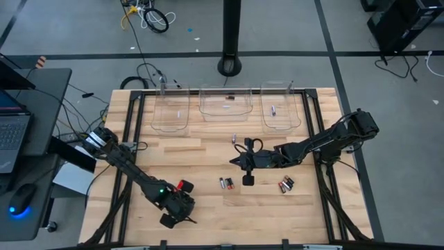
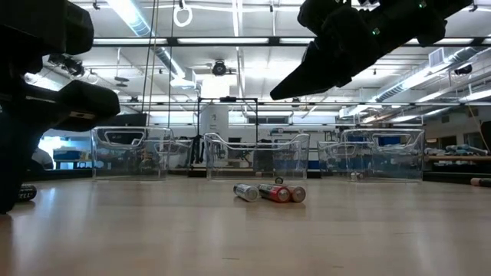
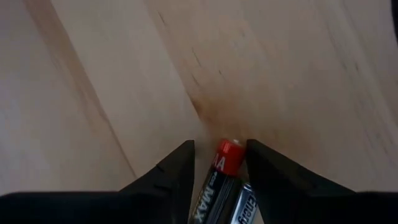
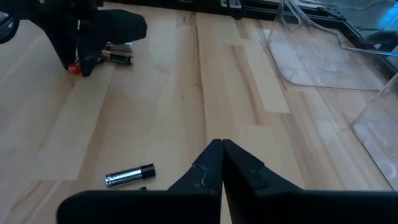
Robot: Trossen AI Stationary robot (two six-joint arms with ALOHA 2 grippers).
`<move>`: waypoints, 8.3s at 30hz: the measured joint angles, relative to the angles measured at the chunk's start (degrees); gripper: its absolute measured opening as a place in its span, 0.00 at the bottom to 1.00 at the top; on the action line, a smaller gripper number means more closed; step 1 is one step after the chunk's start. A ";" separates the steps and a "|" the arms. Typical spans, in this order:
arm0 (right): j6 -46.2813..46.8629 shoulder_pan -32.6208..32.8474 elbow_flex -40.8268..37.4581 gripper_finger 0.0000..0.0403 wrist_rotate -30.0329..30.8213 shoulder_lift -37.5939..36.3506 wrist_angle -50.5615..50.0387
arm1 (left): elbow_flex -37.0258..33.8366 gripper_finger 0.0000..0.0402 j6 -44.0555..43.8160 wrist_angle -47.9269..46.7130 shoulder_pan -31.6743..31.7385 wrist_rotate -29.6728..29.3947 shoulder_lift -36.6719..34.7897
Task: Sort batteries
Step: Put the orange battery into the left transparent bin, then put the silver battery into the right transparent bin
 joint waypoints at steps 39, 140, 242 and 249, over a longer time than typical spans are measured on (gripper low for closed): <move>-0.44 1.38 -0.02 0.04 0.02 -0.02 -1.39 | 9.10 0.12 -2.62 -22.18 11.22 -11.22 -10.69; 3.62 2.95 -14.31 0.01 2.65 -0.04 26.03 | 9.10 0.03 19.52 -14.20 48.37 -15.65 -36.17; 28.60 -15.81 16.24 0.14 5.98 15.81 -31.44 | -43.23 0.02 16.19 79.36 17.18 -18.64 -27.34; 24.41 -15.59 16.33 0.14 6.65 4.22 -35.43 | -43.21 0.02 16.35 79.36 17.18 -18.64 -27.34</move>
